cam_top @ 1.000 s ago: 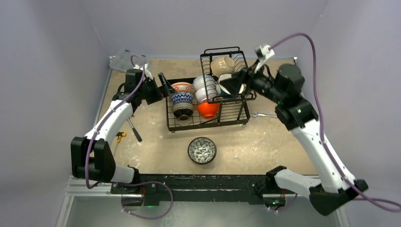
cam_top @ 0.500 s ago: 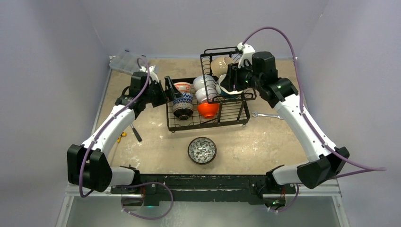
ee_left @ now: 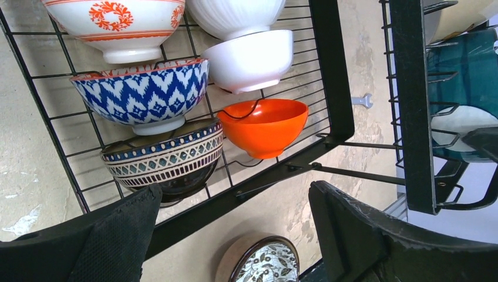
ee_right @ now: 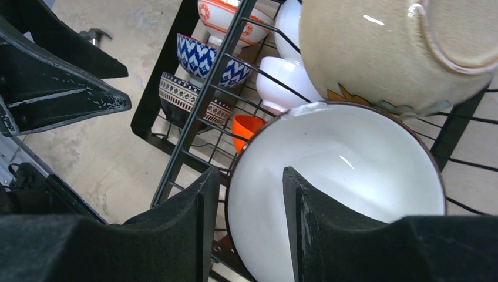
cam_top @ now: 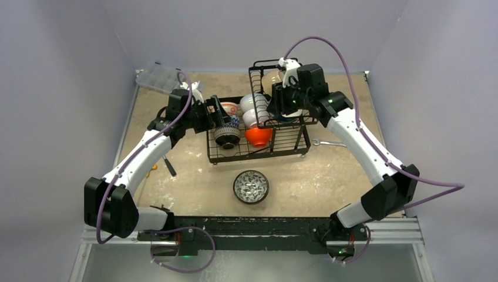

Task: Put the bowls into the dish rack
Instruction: Pick up the bowl from the dish rack.

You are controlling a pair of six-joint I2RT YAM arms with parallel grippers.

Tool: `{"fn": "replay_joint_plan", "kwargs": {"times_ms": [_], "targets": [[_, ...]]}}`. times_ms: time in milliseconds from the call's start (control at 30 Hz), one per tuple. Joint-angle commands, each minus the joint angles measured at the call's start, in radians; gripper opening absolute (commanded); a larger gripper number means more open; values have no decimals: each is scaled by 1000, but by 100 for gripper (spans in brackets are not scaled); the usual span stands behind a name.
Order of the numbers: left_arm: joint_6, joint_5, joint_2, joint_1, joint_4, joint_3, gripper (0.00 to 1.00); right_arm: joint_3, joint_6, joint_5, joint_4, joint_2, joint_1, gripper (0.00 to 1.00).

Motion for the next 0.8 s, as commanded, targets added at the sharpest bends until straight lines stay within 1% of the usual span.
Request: {"fn": "replay_joint_plan", "kwargs": {"times_ms": [0,33,167,300,533,600,767], "targets": [[0,-14,-14,-5,16,41,94,74,-27,21,-12,19,38,45],[0,-15,-13,-5,16,39,94,78,-29,30,-15,23,43,43],[-3,-22,-10,-5,9,48,92,97,-28,40,-26,34,48,25],[11,-34,-13,-6,9,69,91,116,-29,32,-29,32,48,1],[72,-3,-21,-5,58,124,90,157,-18,10,-45,9,48,0],[94,17,-28,-5,93,131,90,161,-17,-32,-50,-12,48,0],[151,87,-53,-5,227,128,90,198,-20,-58,-52,-35,47,0]]}}
